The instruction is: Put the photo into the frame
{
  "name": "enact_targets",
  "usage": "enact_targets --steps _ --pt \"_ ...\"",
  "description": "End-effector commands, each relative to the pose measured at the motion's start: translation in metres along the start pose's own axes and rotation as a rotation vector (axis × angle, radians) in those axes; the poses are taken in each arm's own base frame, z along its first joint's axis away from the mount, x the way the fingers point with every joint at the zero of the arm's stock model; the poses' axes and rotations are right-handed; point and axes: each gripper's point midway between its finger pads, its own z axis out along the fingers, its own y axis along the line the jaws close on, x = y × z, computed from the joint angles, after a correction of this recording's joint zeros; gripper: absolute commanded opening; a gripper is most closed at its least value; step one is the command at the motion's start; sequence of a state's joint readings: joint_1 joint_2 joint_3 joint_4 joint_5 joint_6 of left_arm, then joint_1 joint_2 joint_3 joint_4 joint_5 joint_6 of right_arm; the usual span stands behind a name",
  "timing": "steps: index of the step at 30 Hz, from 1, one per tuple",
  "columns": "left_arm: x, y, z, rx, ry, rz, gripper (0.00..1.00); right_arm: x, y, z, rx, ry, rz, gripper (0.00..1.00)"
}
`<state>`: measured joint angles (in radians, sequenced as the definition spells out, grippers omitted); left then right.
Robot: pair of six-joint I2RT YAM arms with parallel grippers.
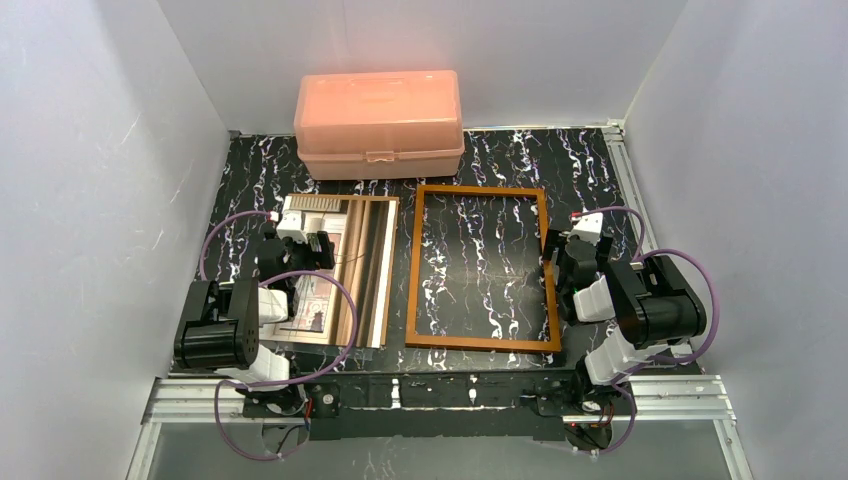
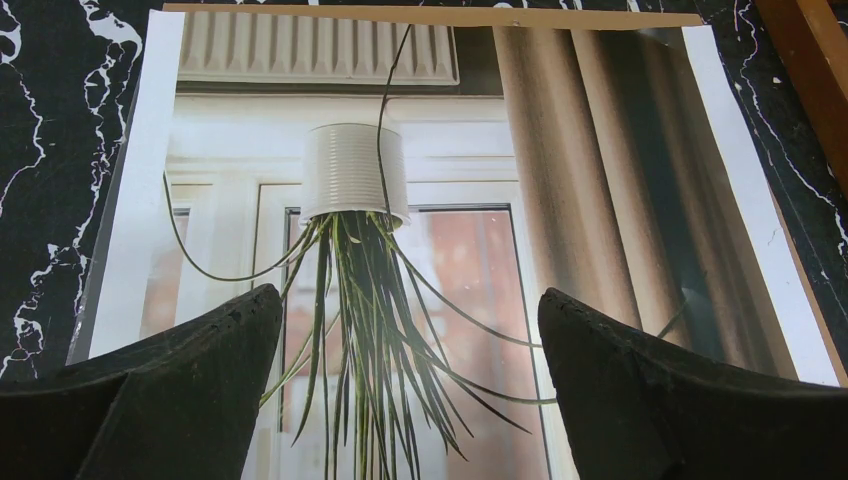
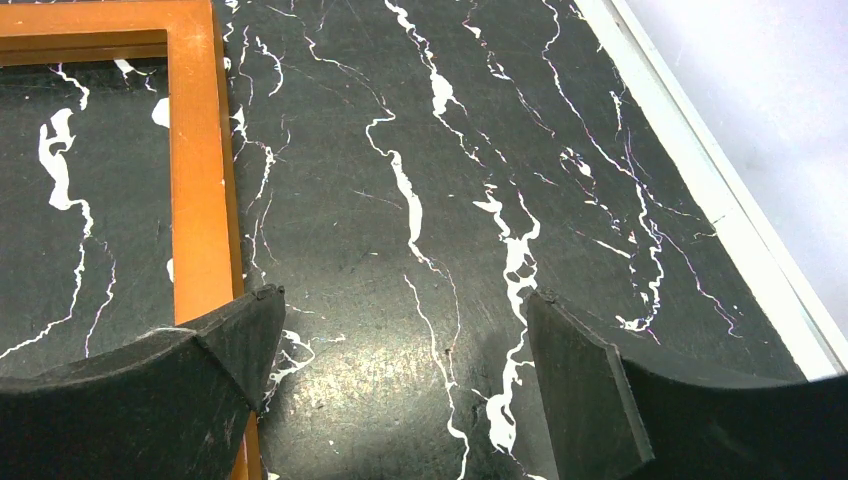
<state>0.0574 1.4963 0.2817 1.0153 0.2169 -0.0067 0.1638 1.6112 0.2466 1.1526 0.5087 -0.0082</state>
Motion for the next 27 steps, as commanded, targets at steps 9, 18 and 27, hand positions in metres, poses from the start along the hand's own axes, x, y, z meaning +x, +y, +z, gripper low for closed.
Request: enact_targets --steps 9,18,27 --pt "-0.01 0.004 0.002 -0.015 -0.027 0.018 0.99 -0.017 0.0 0.005 0.004 -0.057 0.016 0.99" --pt "-0.029 0.009 -0.002 -0.024 -0.011 -0.049 0.99 -0.02 -0.009 0.005 0.063 -0.056 0.041 0.99" --pt "-0.091 0.034 -0.037 -0.076 0.37 -0.028 0.98 -0.088 -0.01 0.012 0.177 0.058 0.231 0.99"
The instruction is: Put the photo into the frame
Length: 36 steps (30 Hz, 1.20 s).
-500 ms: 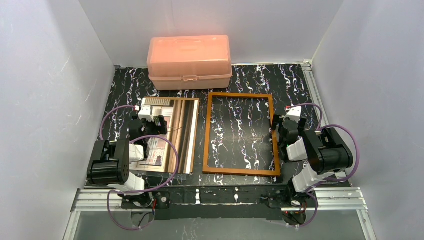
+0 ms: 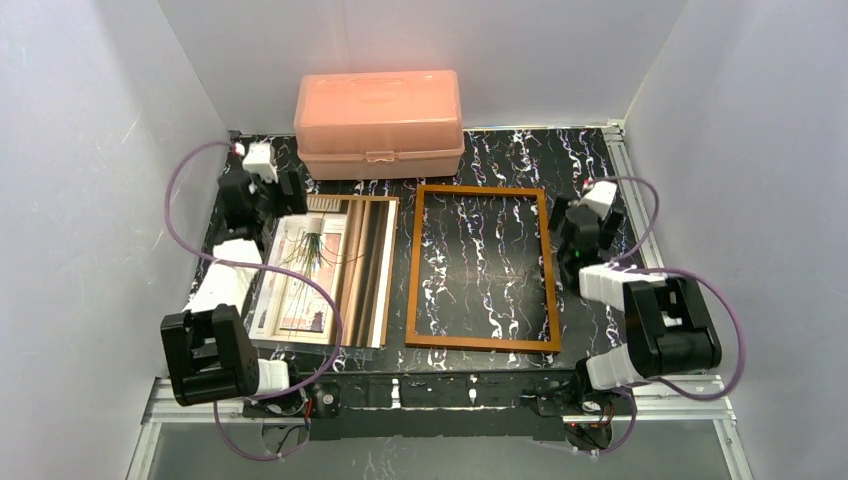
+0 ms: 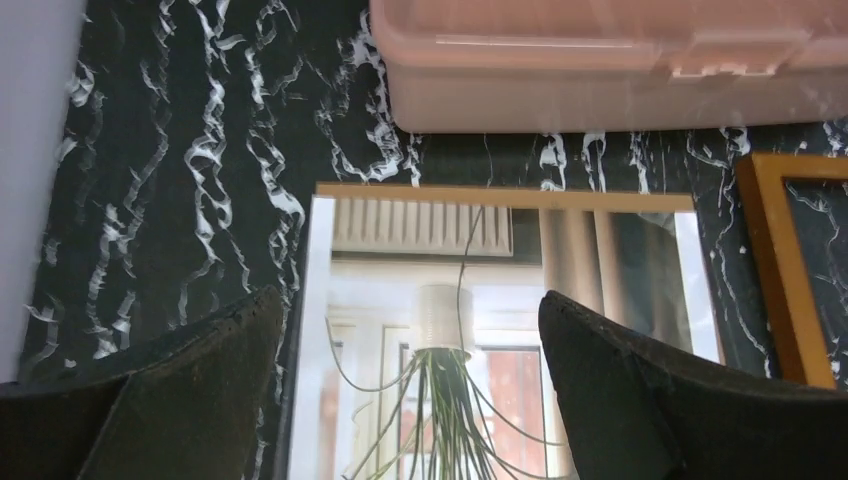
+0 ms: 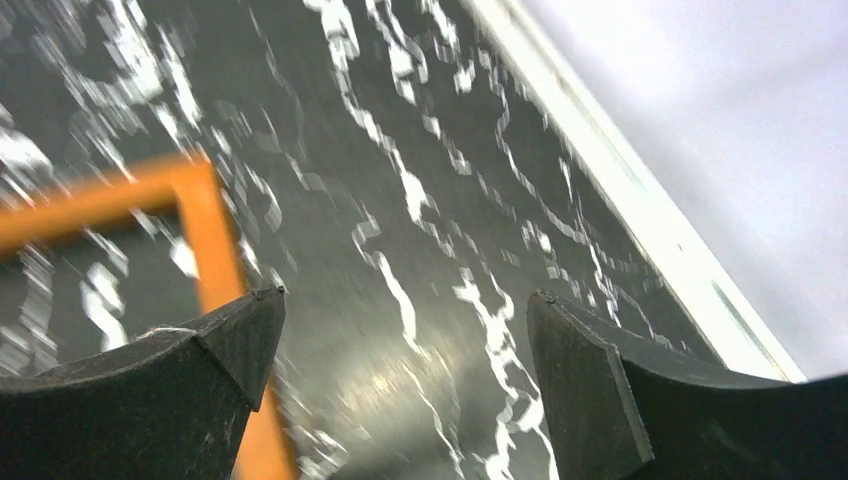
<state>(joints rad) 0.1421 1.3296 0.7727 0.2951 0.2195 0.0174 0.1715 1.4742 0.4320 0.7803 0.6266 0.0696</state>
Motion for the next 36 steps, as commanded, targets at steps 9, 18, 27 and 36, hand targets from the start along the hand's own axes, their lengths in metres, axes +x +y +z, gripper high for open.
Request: enact_targets --steps 9,18,27,36 --pt "0.032 0.018 -0.066 -0.012 0.523 -0.12 0.98 -0.061 0.139 -0.062 -0.509 0.316 0.331 0.99" --pt "0.067 0.068 -0.091 -0.146 0.665 0.093 0.94 -0.02 0.294 -0.267 -0.861 0.398 -0.101 0.99" --pt "0.093 0.124 -0.108 -0.278 0.779 0.181 0.78 0.052 0.36 -0.324 -1.002 0.54 -0.241 0.99" --pt "0.134 0.138 -0.108 -0.314 0.847 0.247 0.66 0.089 0.379 -0.326 -1.028 0.616 -0.276 0.99"
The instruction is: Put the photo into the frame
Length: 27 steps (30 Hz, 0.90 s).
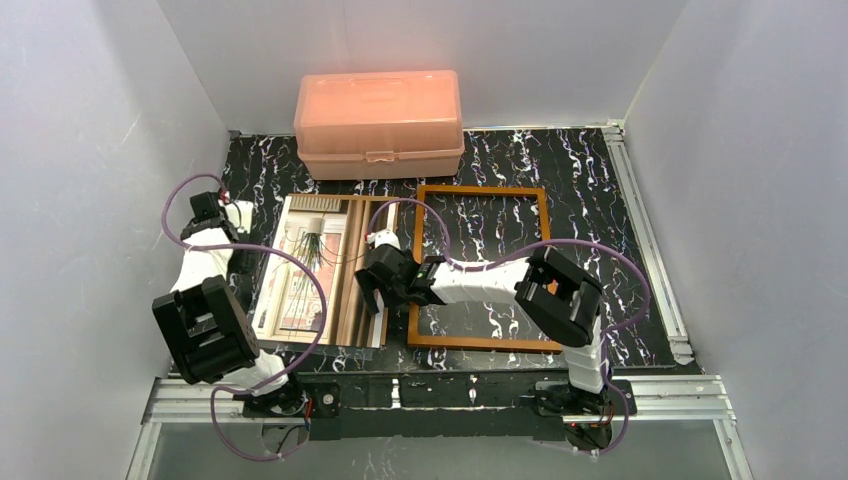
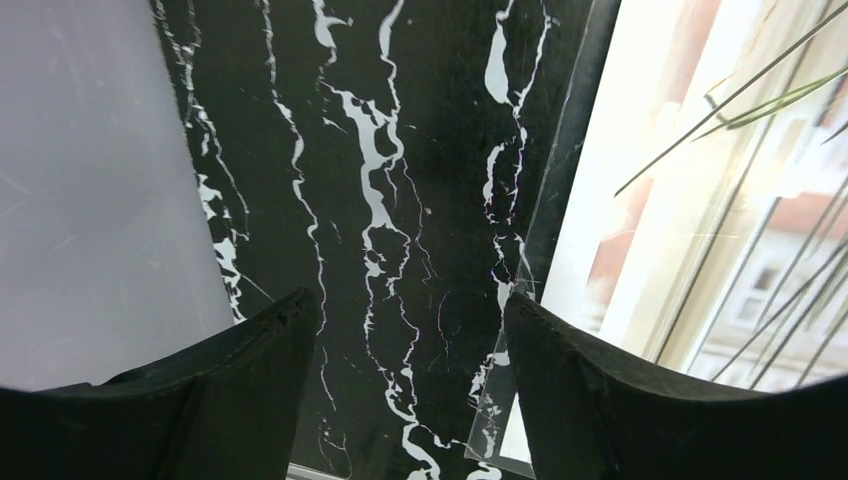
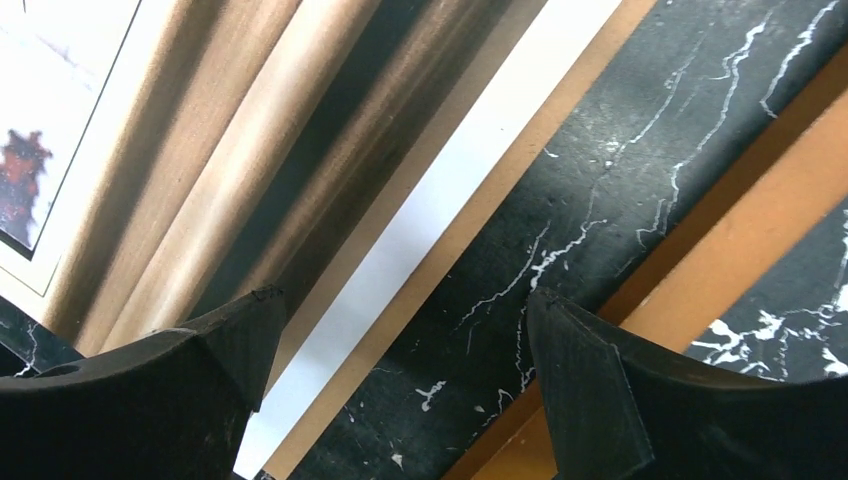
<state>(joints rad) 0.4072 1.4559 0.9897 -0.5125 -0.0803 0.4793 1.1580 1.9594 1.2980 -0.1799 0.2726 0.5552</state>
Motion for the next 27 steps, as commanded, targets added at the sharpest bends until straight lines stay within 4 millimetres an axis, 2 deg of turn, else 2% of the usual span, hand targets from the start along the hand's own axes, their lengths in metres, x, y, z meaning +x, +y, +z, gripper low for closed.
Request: enact_targets --steps 1,5,15,22,27 --pt "0.016 0.002 0.017 -0.027 0.054 0.05 0.65 -0.014 0.016 0.002 -0.053 -0.017 0.03 0.99" --pt "0.027 -0.013 0.03 0.029 0.076 0.046 0.6 -0.01 0.02 0.006 -0.081 0.001 0.033 0.99" --pt "0.04 -0.048 0.045 0.185 0.119 -0.009 0.45 -0.026 0.032 -0.001 -0.167 -0.011 0.077 0.99" --pt "0.038 -0.068 0.047 0.253 0.124 -0.008 0.36 -0.03 0.018 -0.001 -0.166 -0.019 0.138 0.99" --pt "0.03 -0.078 0.04 0.32 0.117 -0.042 0.29 -0.021 0.009 0.006 -0.153 0.003 0.166 0.99"
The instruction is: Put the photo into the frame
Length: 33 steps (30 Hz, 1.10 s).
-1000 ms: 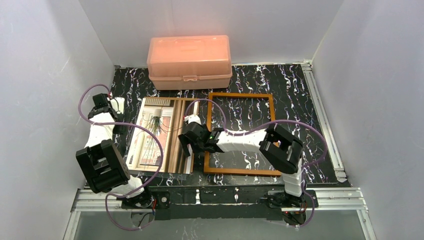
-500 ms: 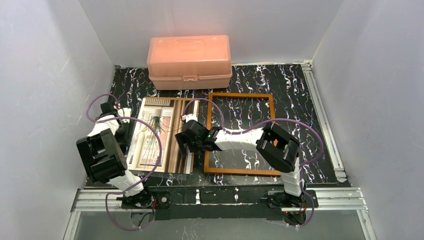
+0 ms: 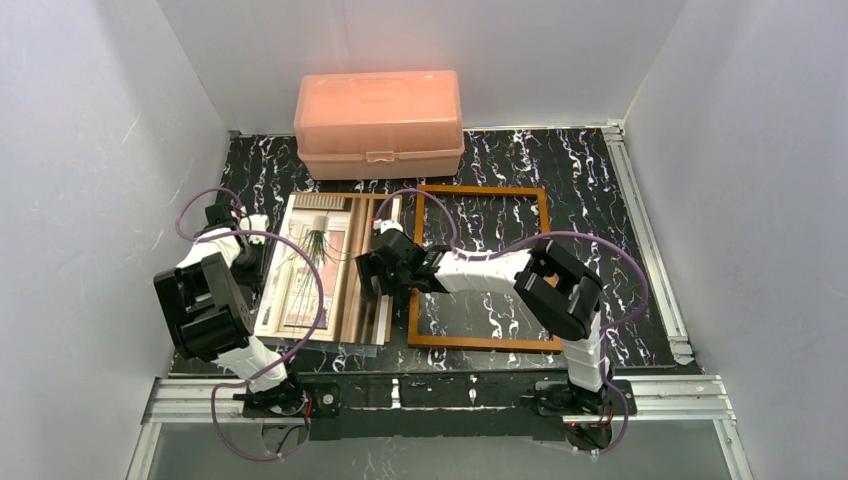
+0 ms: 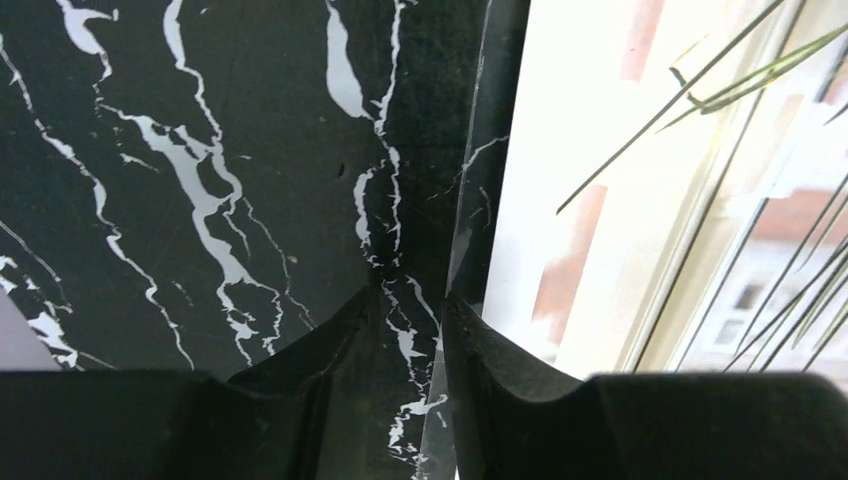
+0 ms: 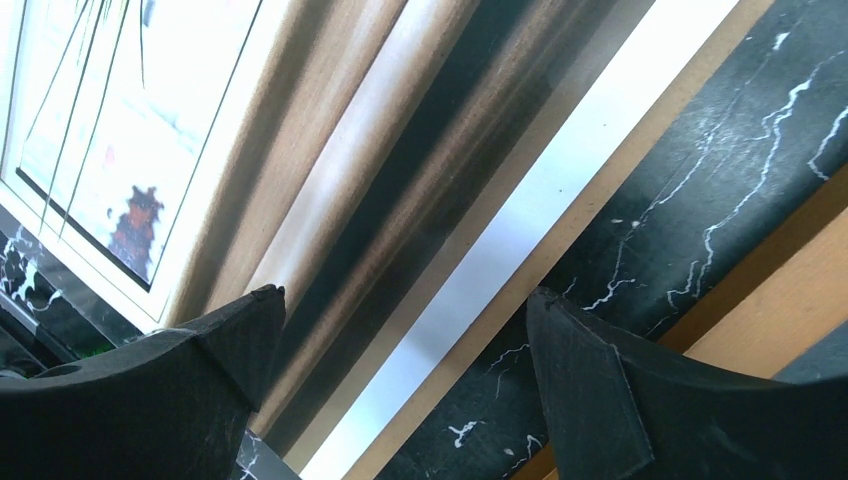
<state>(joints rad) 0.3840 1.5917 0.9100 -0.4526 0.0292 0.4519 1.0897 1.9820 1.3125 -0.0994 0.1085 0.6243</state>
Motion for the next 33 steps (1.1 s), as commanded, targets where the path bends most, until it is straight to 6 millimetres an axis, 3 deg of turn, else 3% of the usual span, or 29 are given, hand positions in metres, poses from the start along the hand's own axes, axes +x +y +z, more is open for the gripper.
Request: enact_targets --steps 1,9,14,18,25,29,33 --pt "0.003 -0.034 -0.001 0.167 0.025 -0.044 0.27 -0.002 -0.001 -0.002 -0.021 -0.007 0.039 0.99" --pt "-0.015 -0.045 -0.022 0.249 -0.007 -0.09 0.12 0.0 0.006 -0.003 -0.062 -0.003 0.052 0.99" --pt "-0.005 -0.041 -0.01 0.222 0.035 -0.083 0.02 -0.008 0.016 -0.009 -0.103 -0.021 0.05 0.99" --pt "0.0 -0.036 -0.01 0.198 0.054 -0.069 0.0 -0.013 0.015 -0.015 -0.086 -0.032 0.045 0.99" --pt "-0.023 0.003 -0.045 0.096 -0.003 -0.009 0.0 -0.012 -0.01 -0.025 0.024 -0.038 0.039 0.98" --pt "-0.01 0.023 -0.045 0.006 0.018 0.045 0.0 -0.005 -0.013 -0.034 0.026 -0.022 0.032 0.98" --pt "0.023 0.013 -0.037 0.031 0.063 0.072 0.0 0.005 -0.014 -0.039 0.013 0.014 0.022 0.98"
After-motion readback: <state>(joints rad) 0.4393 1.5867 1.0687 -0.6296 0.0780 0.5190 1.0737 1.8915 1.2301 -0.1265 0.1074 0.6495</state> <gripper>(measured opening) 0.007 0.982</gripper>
